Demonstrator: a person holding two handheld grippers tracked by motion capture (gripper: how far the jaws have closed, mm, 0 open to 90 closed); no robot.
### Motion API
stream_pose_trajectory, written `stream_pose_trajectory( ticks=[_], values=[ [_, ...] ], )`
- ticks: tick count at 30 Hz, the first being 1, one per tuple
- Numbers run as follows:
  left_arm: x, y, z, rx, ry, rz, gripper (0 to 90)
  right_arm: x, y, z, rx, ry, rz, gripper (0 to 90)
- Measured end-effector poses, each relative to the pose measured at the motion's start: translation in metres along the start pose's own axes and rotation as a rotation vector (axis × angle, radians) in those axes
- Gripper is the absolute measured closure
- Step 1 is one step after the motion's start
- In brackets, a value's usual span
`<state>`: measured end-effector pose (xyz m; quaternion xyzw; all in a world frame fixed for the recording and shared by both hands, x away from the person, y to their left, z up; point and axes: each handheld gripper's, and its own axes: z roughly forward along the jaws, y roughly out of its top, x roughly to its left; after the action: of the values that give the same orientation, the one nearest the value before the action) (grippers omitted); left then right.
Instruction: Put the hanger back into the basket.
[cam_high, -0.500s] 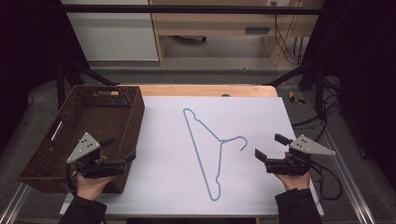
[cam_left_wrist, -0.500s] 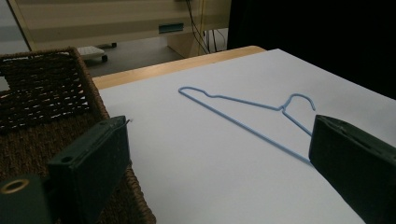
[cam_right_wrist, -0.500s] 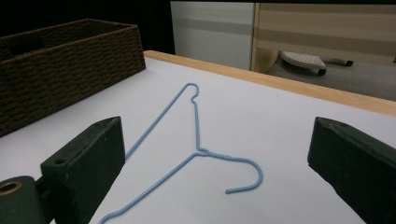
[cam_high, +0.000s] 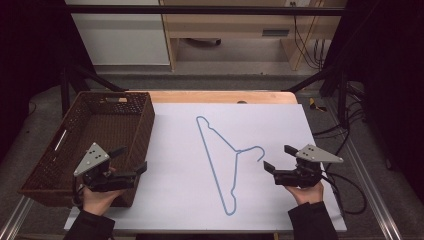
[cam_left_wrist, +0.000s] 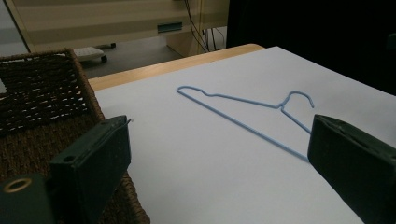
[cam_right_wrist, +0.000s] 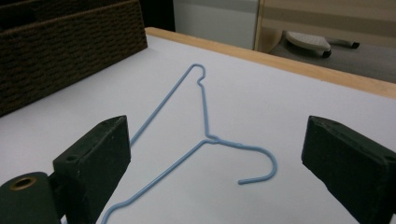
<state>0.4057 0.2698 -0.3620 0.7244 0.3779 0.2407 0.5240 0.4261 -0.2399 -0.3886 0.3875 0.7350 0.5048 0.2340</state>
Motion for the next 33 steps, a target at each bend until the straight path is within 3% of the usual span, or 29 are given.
stream_pose_trajectory(
  ticks=[9,15,24,33],
  values=[
    [-0.005,0.001,0.003,0.007,-0.012,0.013,6.3,0.016,0.002,0.027,0.076,0.014,-0.031,11.2],
    [-0.008,0.000,0.006,0.014,-0.020,0.016,6.4,0.018,0.001,0.041,0.121,0.008,-0.037,13.2],
    [-0.013,0.000,0.007,0.017,-0.036,0.025,6.6,0.015,-0.002,0.056,0.167,-0.020,-0.044,16.2],
    [-0.019,0.000,0.011,0.031,-0.048,0.029,6.7,-0.003,-0.001,0.075,0.196,-0.052,-0.040,20.6]
  ],
)
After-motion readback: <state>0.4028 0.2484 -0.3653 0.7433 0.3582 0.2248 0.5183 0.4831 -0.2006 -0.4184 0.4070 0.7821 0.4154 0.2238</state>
